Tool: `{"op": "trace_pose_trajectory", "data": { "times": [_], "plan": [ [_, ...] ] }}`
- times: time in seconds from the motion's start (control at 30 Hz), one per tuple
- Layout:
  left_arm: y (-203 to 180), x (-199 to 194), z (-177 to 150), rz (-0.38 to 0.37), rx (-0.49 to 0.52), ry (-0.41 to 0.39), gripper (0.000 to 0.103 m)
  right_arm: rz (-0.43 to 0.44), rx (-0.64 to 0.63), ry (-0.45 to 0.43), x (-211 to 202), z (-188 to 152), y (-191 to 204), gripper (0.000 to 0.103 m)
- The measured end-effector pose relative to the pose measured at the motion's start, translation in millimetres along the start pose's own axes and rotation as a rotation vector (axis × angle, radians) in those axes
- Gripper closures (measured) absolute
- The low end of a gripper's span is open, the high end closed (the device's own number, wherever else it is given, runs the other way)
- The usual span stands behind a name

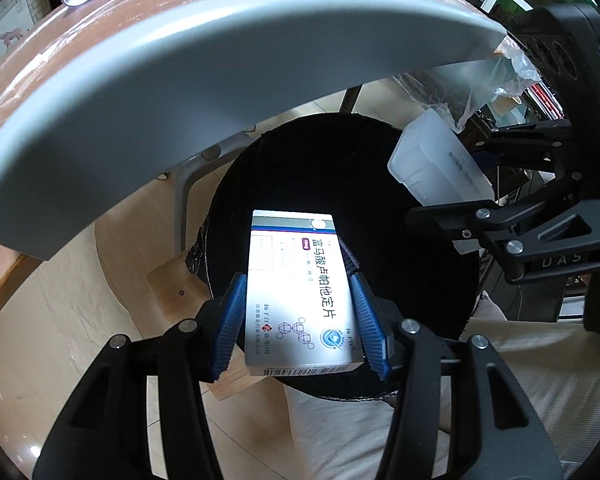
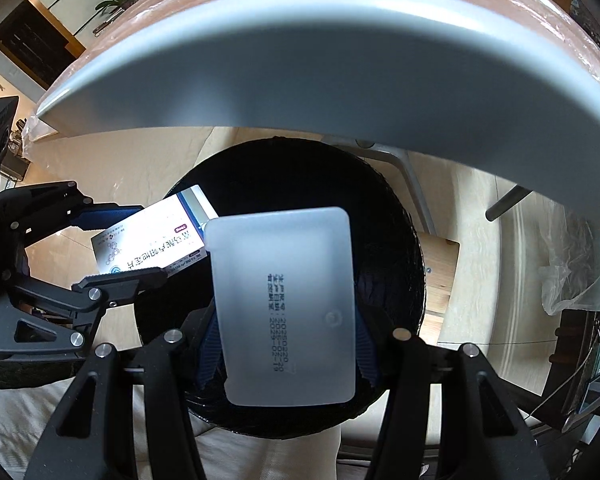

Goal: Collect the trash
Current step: 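Lower the medicine box over the bin with the left tool while the right tool lowers the white case, then open the left tool dropping the medicine box while the right tool drops the white case into the bin, then grasp the blue cloth bag with the left tool while the right tool grasps the white barcode box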

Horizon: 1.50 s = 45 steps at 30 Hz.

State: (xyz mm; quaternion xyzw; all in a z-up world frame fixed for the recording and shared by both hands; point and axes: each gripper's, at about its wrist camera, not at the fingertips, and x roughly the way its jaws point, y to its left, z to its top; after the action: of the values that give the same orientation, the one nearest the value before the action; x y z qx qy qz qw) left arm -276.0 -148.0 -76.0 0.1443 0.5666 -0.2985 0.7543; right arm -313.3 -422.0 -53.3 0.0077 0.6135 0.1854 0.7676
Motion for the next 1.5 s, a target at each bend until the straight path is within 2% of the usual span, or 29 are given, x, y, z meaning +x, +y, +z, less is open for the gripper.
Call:
{"op": "trace_pose_trajectory", "data": {
  "times": [0.37, 0.47, 0.5, 0.53, 0.63, 0.8, 0.93, 0.97, 1.03, 1.13, 1.17, 1.27, 1.33, 1.43, 1.5],
  "plan": [
    [5, 12, 0, 0.013, 0.008, 0.024, 0.049, -0.014, 0.012, 0.013, 7, -1, -6, 0.049],
    [11, 11, 0, -0.013, -0.012, 0.021, 0.048, -0.005, 0.036, 0.013, 6, 0, -11, 0.042],
    [13, 11, 0, -0.015, -0.023, 0.019, 0.043, -0.003, 0.043, 0.013, 6, 0, -12, 0.033],
    [14, 9, 0, -0.020, -0.035, 0.014, 0.035, -0.004, 0.049, 0.007, 3, -1, -14, 0.031],
    [17, 2, -1, -0.029, -0.050, -0.002, 0.031, -0.007, 0.044, 0.001, -4, -5, -14, 0.031],
    [12, -24, -7, -0.024, -0.025, -0.044, 0.031, -0.031, 0.010, -0.047, -42, -15, -14, 0.031],
    [4, -84, -7, -0.067, 0.016, -0.183, 0.031, -0.043, -0.038, -0.179, -106, -19, -10, 0.030],
    [3, -99, -5, -0.070, 0.025, -0.223, 0.030, -0.058, -0.044, -0.209, -117, -16, -11, 0.029],
    [3, -119, 3, -0.056, 0.031, -0.293, 0.011, -0.093, -0.043, -0.273, -139, -9, -14, 0.018],
    [18, -149, 24, 0.021, 0.005, -0.422, 0.005, -0.150, 0.005, -0.374, -162, 19, -30, 0.009],
    [22, -151, 30, 0.030, -0.008, -0.437, 0.005, -0.167, 0.025, -0.391, -163, 27, -37, 0.009],
    [36, -148, 59, 0.064, -0.057, -0.462, 0.004, -0.244, 0.062, -0.406, -159, 53, -54, 0.009],
    [41, -139, 79, 0.068, -0.064, -0.456, 0.004, -0.302, 0.069, -0.377, -149, 75, -66, 0.009],
    [34, -121, 99, 0.056, -0.059, -0.445, 0.004, -0.279, 0.052, -0.364, -138, 93, -78, 0.009],
    [36, -112, 115, 0.053, -0.054, -0.433, 0.004, -0.223, 0.040, -0.362, -134, 105, -85, 0.009]
  ]
}}
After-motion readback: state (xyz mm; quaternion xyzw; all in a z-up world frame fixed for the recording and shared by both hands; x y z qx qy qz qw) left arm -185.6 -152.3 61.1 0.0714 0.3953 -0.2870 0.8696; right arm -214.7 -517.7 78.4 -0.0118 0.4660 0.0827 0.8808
